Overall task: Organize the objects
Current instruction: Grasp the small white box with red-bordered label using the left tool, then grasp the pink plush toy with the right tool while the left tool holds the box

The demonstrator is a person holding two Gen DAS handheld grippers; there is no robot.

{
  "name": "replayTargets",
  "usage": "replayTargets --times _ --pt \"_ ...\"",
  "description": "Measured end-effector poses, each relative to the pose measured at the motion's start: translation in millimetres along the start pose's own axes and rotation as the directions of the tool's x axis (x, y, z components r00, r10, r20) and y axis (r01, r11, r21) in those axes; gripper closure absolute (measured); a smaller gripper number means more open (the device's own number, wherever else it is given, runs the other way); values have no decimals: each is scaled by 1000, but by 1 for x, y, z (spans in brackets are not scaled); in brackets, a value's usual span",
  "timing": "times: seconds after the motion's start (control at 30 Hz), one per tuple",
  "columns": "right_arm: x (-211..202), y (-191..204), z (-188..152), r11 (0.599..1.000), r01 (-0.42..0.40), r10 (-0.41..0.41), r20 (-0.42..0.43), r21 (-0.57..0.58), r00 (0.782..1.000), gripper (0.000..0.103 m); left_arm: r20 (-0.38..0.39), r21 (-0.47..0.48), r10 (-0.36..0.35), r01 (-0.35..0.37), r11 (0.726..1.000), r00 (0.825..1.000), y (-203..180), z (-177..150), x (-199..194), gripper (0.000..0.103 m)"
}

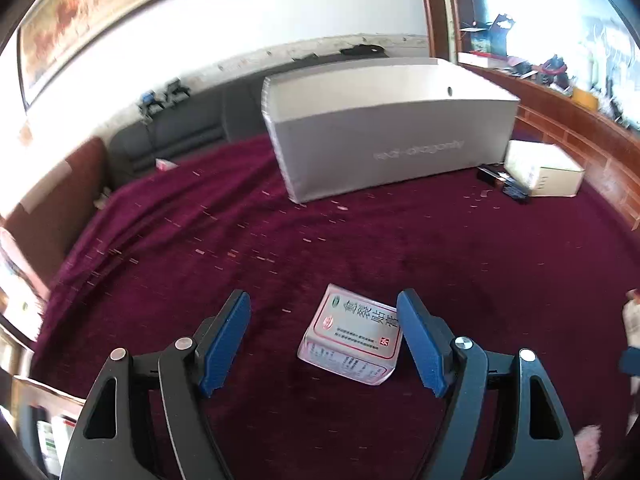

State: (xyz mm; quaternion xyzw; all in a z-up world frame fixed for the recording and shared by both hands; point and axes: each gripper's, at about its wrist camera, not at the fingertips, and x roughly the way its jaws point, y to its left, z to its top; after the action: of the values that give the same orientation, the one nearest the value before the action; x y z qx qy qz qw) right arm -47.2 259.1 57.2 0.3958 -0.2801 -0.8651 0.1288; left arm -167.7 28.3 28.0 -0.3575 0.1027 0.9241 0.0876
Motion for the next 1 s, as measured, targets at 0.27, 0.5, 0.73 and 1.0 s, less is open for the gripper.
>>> replayTargets --times 0.27,0.5,0.73,1.0 --pt "1 1 -1 999 31 -30 13 -21 999 27 -132 62 -36 45 997 991 -25 -6 12 73" --pt "5 5 -5 998 45 -45 -4 -53 999 27 -105 26 -55 58 998 993 -18 -21 -18 73" --pt "19 23 -16 985 73 -86 -76 -157 993 27 -50 -7 -50 50 999 998 5 -39 -76 73" --pt "35 31 -34 962 142 -172 -114 -233 979 27 36 -32 16 -15 999 999 34 -77 -154 73"
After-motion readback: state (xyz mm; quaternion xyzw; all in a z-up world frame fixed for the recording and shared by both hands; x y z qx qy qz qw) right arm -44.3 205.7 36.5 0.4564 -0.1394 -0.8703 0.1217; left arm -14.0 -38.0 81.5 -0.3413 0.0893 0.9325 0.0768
